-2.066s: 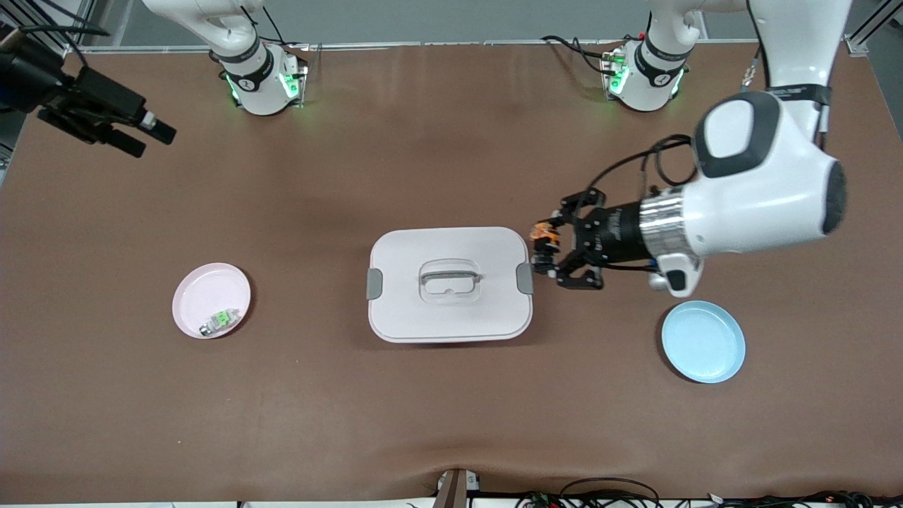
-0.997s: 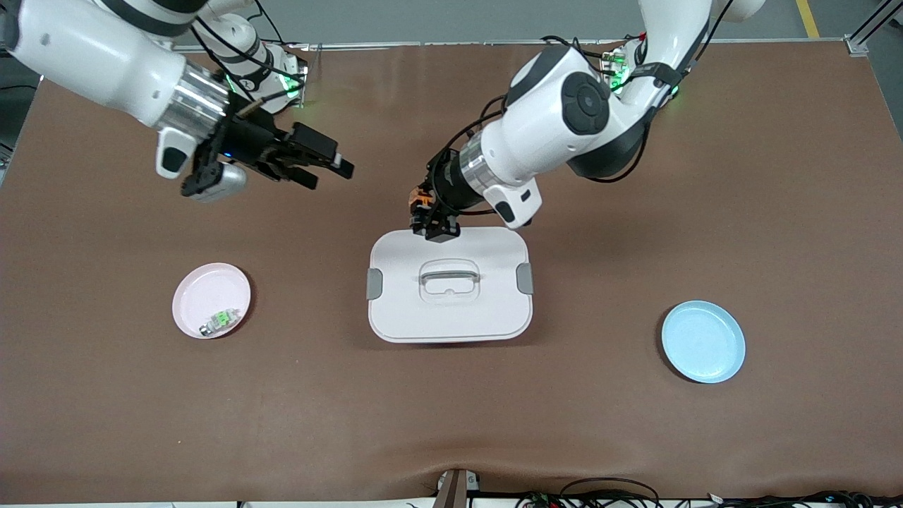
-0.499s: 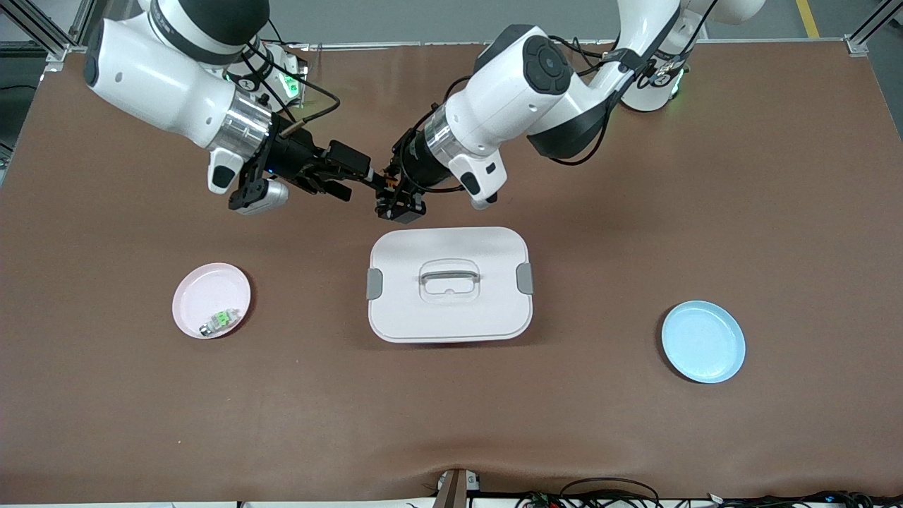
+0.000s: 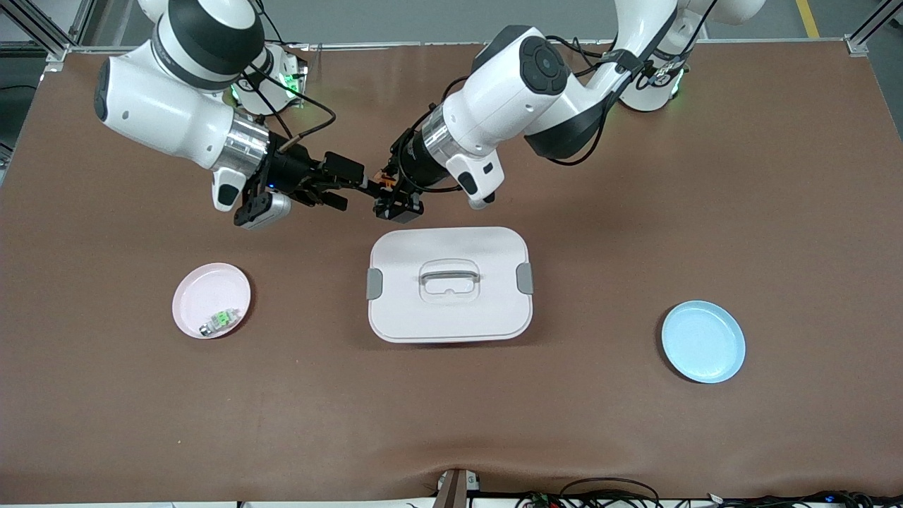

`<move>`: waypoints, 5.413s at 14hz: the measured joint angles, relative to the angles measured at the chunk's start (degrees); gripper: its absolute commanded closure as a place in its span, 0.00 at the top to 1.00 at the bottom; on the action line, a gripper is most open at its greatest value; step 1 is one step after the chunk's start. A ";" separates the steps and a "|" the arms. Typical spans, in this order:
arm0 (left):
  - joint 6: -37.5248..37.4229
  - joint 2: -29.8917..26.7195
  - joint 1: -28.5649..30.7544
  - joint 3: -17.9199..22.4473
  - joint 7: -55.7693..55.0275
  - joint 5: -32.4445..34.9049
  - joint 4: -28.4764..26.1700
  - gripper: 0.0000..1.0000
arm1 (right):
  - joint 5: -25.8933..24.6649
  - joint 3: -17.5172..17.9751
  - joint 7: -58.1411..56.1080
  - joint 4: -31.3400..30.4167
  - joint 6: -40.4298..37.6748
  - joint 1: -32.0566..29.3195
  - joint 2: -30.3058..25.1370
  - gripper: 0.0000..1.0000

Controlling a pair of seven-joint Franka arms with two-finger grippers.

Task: Transfer orange switch to right arm and place
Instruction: 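Carry the switch over the box while the right gripper reaches toward it, then grasp the switch with the right gripper and open the left gripper, then carry the switch to the white plate while the left gripper withdraws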

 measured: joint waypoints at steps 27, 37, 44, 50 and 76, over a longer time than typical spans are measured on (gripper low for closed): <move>0.06 0.38 -0.56 -0.01 0.00 2.84 -0.04 0.18 | 3.88 0.83 -1.92 -0.07 3.01 2.91 1.88 0.60; 0.10 0.47 -0.58 -0.09 0.00 2.83 -0.03 0.26 | 4.00 0.88 -3.35 0.12 3.05 3.30 1.89 0.00; 0.96 0.49 -0.87 -0.53 -0.06 2.87 0.37 1.00 | -0.57 0.31 -3.88 2.80 -3.25 1.79 1.96 0.00; 0.91 0.53 0.08 0.12 4.72 4.18 0.24 1.00 | -11.50 -0.36 -12.27 8.01 -13.37 -4.64 1.86 0.00; -16.07 -11.05 22.24 0.76 49.41 36.54 -13.48 1.00 | -50.38 -0.77 -81.89 -8.83 16.25 -23.36 15.33 0.00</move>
